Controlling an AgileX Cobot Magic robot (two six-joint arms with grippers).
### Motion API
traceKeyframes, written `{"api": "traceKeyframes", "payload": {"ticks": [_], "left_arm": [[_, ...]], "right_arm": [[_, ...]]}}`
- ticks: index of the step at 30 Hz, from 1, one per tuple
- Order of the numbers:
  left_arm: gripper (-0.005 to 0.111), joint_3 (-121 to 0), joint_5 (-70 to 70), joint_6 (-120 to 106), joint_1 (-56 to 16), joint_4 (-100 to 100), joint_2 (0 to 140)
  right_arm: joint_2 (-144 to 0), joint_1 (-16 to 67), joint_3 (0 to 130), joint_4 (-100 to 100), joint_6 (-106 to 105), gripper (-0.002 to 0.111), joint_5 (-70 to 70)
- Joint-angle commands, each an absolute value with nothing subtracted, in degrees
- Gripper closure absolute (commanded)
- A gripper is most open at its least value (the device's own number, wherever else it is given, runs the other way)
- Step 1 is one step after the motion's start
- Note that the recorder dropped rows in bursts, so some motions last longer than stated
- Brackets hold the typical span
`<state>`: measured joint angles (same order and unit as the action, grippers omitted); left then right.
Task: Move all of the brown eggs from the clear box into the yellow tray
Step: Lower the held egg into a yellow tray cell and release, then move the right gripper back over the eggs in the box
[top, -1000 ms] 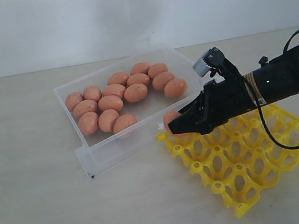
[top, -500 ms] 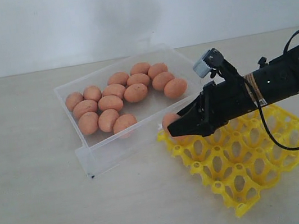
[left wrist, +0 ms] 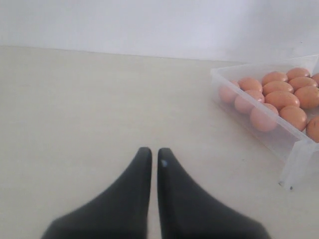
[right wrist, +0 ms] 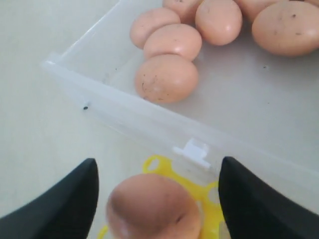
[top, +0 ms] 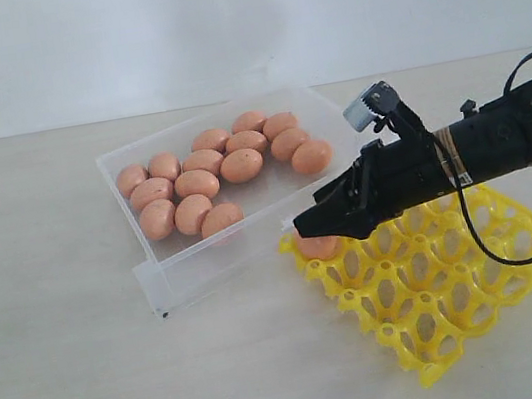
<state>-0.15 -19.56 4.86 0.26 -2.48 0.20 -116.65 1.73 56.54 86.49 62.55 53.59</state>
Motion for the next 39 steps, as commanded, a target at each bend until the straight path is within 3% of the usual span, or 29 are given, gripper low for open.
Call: {"api": "traceKeyframes", "payload": {"ticks": [1,4,6,7,8,9,13,15,19,21,26,29,34,39], "left_arm": [[0.103,0.0,-19.3,4.9,0.4,-2.3,0.0],[0.103,0.0,-19.3,4.9,0.4,-2.3,0.0],[0.103,0.0,-19.3,4.9,0.4,-2.3,0.0],[0.103,0.0,-19.3,4.9,0.4,-2.3,0.0],[0.103,0.0,-19.3,4.9,0.4,-2.3,0.0],[0.103,0.0,-19.3,4.9,0.4,-2.3,0.0],[0.103,0.0,-19.3,4.9,0.4,-2.3,0.0],[0.103,0.0,-19.3,4.9,0.4,-2.3,0.0],[0.103,0.0,-19.3,4.9,0.4,-2.3,0.0],[0.103,0.0,-19.3,4.9,0.4,-2.3,0.0],[0.103,0.0,-19.3,4.9,0.4,-2.3,0.0],[0.103,0.0,-19.3,4.9,0.4,-2.3,0.0],[0.103,0.0,-19.3,4.9,0.4,-2.3,0.0],[0.103,0.0,-19.3,4.9,0.4,-2.3,0.0]], "right_arm": [[-114.6,1.8,56.7,81.3,60.8,0.048,53.6],[-111.8,1.7,56.7,78.1,60.7,0.048,53.6],[-109.2,1.7,56.7,76.9,60.7,0.057,53.7],[-106.3,1.7,56.7,76.8,60.9,0.077,52.9],[-105.2,1.8,56.7,76.9,61.2,0.088,52.0],[-102.4,1.8,56.7,77.2,62.7,0.108,49.6],[-95.8,2.4,57.7,82.3,70.9,0.109,45.9],[-95.1,5.5,62.7,99.9,91.8,0.109,41.3],[-98.1,13.8,69.9,99.9,101.4,0.109,38.0],[-99.6,17.9,72.1,99.9,97.4,0.109,34.5],[-98.9,22.2,71.1,99.9,78.7,0.109,40.8],[-96.6,23.6,69.8,99.9,78.1,0.109,26.1],[-96.1,25.8,70.6,99.9,74.1,0.109,-16.4],[-99.3,22.7,76.8,63.2,28.3,0.109,-42.3]]}}
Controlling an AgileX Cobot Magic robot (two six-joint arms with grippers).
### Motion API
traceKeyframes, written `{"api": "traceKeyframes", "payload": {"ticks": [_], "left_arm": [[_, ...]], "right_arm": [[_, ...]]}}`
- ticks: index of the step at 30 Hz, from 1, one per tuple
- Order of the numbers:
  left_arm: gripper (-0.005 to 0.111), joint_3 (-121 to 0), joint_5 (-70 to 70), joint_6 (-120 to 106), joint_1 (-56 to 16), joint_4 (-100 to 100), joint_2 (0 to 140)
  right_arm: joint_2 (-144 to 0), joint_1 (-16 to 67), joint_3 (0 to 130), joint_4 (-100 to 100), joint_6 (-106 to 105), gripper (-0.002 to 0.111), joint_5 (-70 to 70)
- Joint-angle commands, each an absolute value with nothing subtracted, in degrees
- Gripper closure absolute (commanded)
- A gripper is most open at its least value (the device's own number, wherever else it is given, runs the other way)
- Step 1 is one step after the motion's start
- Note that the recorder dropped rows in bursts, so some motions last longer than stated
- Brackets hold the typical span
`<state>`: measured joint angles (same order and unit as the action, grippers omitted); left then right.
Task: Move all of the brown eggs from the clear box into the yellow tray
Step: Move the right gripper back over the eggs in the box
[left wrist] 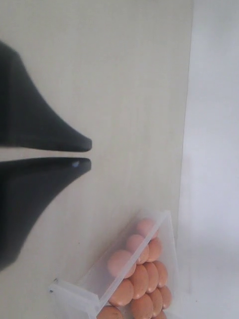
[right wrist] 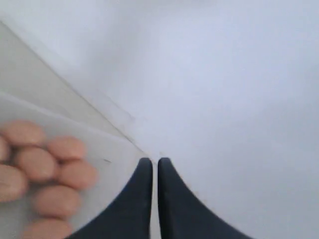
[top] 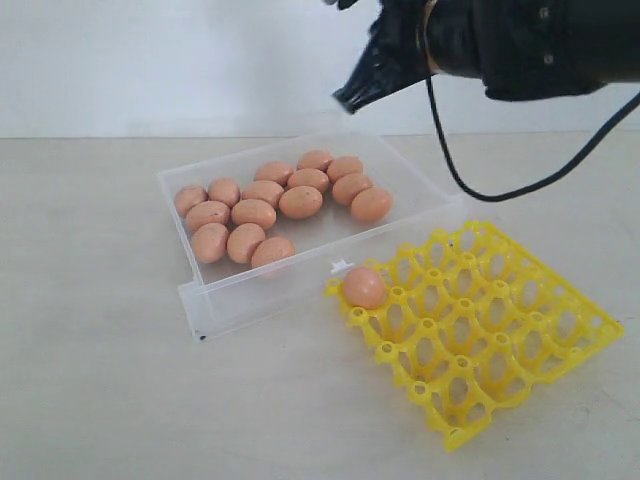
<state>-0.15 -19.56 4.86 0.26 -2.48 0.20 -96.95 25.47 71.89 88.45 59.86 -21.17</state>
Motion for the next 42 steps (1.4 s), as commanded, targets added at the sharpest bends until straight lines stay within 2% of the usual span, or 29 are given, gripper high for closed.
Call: {"api": "traceKeyframes", "payload": {"ticks": [1,5,7,9,11,14,16,22,23,31,42], "left_arm": [[0.103,0.0,-19.3,4.9,0.4,-2.3,0.0],[0.103,0.0,-19.3,4.9,0.4,-2.3,0.0],[0.103,0.0,-19.3,4.9,0.4,-2.3,0.0],[0.103,0.0,-19.3,4.9,0.4,-2.3,0.0],[0.103,0.0,-19.3,4.9,0.4,-2.3,0.0],[0.103,0.0,-19.3,4.9,0.4,-2.3,0.0],[0.103,0.0,-19.3,4.9,0.4,-2.3,0.0],[0.103,0.0,-19.3,4.9,0.4,-2.3,0.0],[0.103,0.0,-19.3,4.9,0.4,-2.3,0.0],[0.103,0.0,-19.3,4.9,0.4,-2.3,0.0],[0.103,0.0,-19.3,4.9,0.4,-2.3,0.0]], "right_arm": [[-100.7,20.5,78.9,56.8,21.0,0.109,-47.2],[-103.5,11.3,87.2,29.5,3.9,0.109,-57.5],[-103.5,8.6,90.3,9.9,-15.1,0.109,-59.7],[-103.5,7.3,92.4,-8.7,-30.9,0.109,-62.4],[-103.9,7.3,93.1,-17.9,-45.2,0.109,-64.0],[-105.9,8.4,93.3,-19.3,-54.7,0.108,-61.3],[-108.6,8.6,93.3,-19.0,-60.0,0.102,-58.4],[-115.2,11.0,93.3,-18.7,-71.1,0.064,-49.3],[-115.8,11.7,93.3,-18.5,-73.0,0.061,-46.6],[-121.6,15.3,93.3,-11.7,-80.2,0.061,-31.6],[-126.6,15.3,93.3,-11.5,-85.8,0.061,-27.1]]}}
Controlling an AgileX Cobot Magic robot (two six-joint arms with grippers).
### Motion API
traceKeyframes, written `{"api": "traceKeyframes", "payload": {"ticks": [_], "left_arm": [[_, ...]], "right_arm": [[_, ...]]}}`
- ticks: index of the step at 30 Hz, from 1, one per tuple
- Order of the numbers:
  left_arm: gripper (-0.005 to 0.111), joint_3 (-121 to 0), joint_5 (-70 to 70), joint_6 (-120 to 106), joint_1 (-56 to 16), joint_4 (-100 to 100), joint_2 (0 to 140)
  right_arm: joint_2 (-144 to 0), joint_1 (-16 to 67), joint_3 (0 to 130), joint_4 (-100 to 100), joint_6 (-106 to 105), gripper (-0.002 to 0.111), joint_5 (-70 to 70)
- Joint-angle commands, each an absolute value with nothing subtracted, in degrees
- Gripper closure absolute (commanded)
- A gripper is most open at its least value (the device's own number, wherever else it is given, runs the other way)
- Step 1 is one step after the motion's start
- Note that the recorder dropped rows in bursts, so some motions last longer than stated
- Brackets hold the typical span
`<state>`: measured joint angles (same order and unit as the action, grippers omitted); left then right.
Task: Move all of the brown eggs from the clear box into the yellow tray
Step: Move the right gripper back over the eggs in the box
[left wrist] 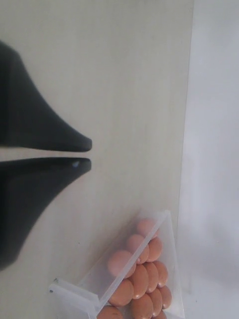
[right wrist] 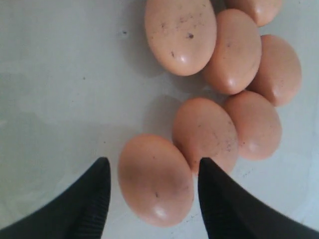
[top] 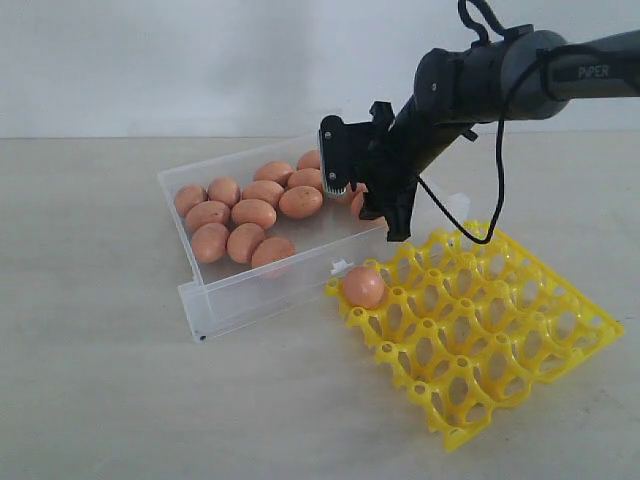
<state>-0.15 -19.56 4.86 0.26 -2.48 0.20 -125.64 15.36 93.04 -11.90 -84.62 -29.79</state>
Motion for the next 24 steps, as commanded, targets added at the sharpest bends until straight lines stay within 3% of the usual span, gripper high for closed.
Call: {"api": "traceKeyframes", "payload": {"ticks": [1,12,14,19,24], "left_arm": [[0.103,0.0,-19.3,4.9,0.4,-2.3,0.0],[0.103,0.0,-19.3,4.9,0.4,-2.3,0.0],[0.103,0.0,-19.3,4.9,0.4,-2.3,0.0],[0.103,0.0,-19.3,4.9,0.4,-2.3,0.0],[0.103,0.0,-19.3,4.9,0.4,-2.3,0.0]], "right_arm": [[-126.9,15.3,93.3,-11.5,-85.8,0.061,-26.5],[-129.2,14.9,93.3,-11.5,-80.3,0.062,-23.2],[-129.2,14.9,93.3,-11.4,-76.3,0.070,-22.6],[-129.2,14.9,93.3,-11.4,-69.0,0.105,-21.9],[-128.9,14.9,93.3,-11.4,-65.3,0.108,-22.5]]}}
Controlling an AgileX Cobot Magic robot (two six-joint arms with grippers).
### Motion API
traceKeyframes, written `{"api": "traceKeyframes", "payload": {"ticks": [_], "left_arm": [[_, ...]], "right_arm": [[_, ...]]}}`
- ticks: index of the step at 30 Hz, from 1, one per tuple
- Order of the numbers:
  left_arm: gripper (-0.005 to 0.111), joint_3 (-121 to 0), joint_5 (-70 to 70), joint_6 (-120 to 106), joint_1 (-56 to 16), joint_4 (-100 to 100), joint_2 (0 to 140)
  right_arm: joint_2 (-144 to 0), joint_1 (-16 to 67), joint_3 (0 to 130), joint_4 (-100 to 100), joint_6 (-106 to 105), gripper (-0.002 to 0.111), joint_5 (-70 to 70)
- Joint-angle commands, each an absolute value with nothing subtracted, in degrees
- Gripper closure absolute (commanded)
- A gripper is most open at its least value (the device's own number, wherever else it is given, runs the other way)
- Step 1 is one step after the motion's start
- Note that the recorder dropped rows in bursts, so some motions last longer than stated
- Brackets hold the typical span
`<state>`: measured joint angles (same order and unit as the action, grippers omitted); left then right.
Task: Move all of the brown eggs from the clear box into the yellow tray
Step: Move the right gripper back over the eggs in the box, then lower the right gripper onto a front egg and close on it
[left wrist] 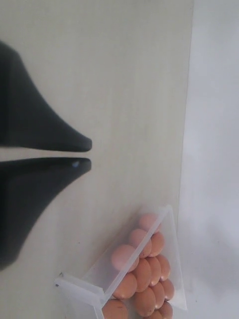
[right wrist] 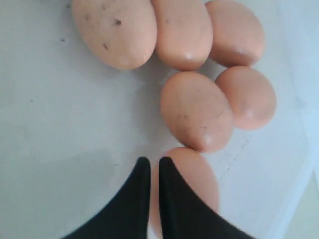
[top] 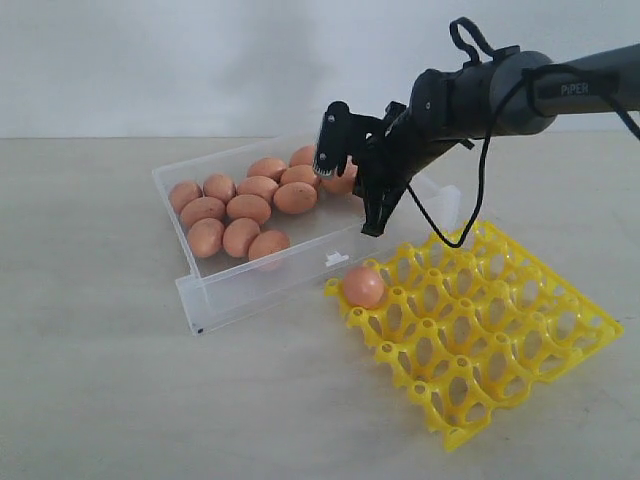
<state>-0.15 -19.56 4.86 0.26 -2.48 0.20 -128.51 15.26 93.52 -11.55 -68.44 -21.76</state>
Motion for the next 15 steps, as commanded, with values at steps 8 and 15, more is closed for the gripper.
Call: {"api": "traceKeyframes", "payload": {"ticks": [8,15], "left_arm": [[0.103,0.0,-19.3,4.9,0.4,-2.3,0.0],[0.103,0.0,-19.3,4.9,0.4,-2.3,0.0]], "right_arm": [[-124.7,14.9,93.3,-11.6,-61.7,0.108,-24.9],[-122.2,14.9,93.3,-12.2,-49.2,0.099,-17.2]]}}
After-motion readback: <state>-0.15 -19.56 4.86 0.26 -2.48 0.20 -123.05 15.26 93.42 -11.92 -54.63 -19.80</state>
